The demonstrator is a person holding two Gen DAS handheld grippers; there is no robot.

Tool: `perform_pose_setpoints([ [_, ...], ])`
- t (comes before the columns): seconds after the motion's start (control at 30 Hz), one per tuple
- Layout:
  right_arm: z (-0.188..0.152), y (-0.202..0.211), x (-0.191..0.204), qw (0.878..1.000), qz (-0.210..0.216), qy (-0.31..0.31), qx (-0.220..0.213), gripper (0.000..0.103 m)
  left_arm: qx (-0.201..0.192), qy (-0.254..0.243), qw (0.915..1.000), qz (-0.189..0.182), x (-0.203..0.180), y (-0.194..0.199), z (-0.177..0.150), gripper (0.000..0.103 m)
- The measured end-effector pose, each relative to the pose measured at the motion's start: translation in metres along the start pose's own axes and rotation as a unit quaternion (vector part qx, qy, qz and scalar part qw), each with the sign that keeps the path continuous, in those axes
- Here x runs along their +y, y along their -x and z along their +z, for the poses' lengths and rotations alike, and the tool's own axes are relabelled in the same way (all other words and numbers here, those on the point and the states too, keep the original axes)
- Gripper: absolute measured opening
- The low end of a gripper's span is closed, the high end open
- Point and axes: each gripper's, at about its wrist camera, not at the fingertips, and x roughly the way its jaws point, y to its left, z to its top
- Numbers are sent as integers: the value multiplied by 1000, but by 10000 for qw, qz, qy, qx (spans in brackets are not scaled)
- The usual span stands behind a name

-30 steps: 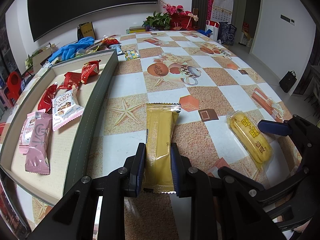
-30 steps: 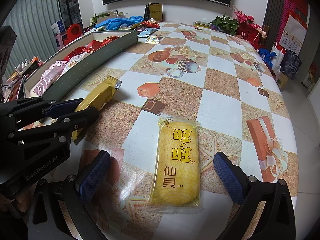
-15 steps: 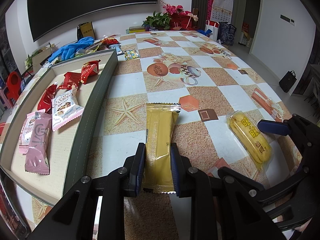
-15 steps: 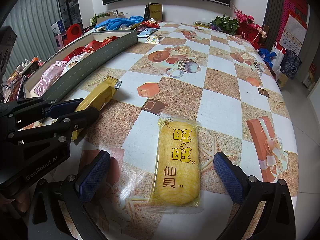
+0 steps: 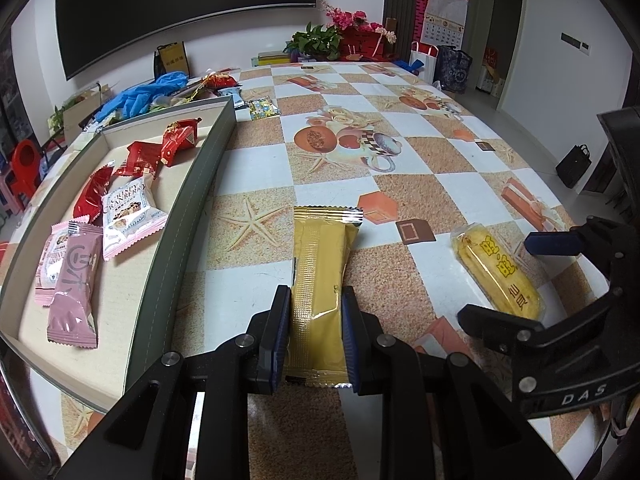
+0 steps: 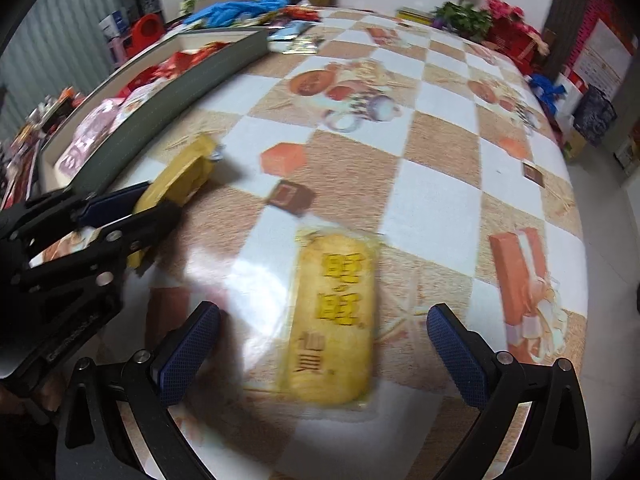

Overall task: Organize snacks
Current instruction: 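Lift the gold packet with the left gripper while the right lifts the Wangwang packet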

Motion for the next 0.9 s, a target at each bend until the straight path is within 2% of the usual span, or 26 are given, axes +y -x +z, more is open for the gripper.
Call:
perform_pose_setpoints([
  [0.17,1,1,2,9999,-63,-36,-72,103,-7,-116,9998,165,-3,1,0,28],
  [0.33,-5,3,2,9994,-75,-58,-333,103,0,-40,10000,74,2,0,1,28],
  [0.63,-1,1,8,9998,-105,-68,-160,103,10,20,10000,-35,4,1,0,25],
  [0.73,0,6,13,9998,-25,24,-199,89,38,-28,10000,-21,2,1,0,25],
  [0.77,0,8,15,9998,-12,49,-212,78,48,-41,10000,-25,0,2,0,25],
  [0.8,1,10,16,9997,4,73,-231,59,56,-47,10000,-37,0,2,0,25],
  [0.83,2,12,17,9997,6,81,-233,48,67,-53,9999,-56,0,2,0,24],
  [0.87,3,12,17,9998,37,47,-201,38,79,-51,9999,-78,0,2,-1,24],
  [0.9,3,12,17,9998,41,27,-200,38,92,-44,9999,-99,-1,3,-1,24],
])
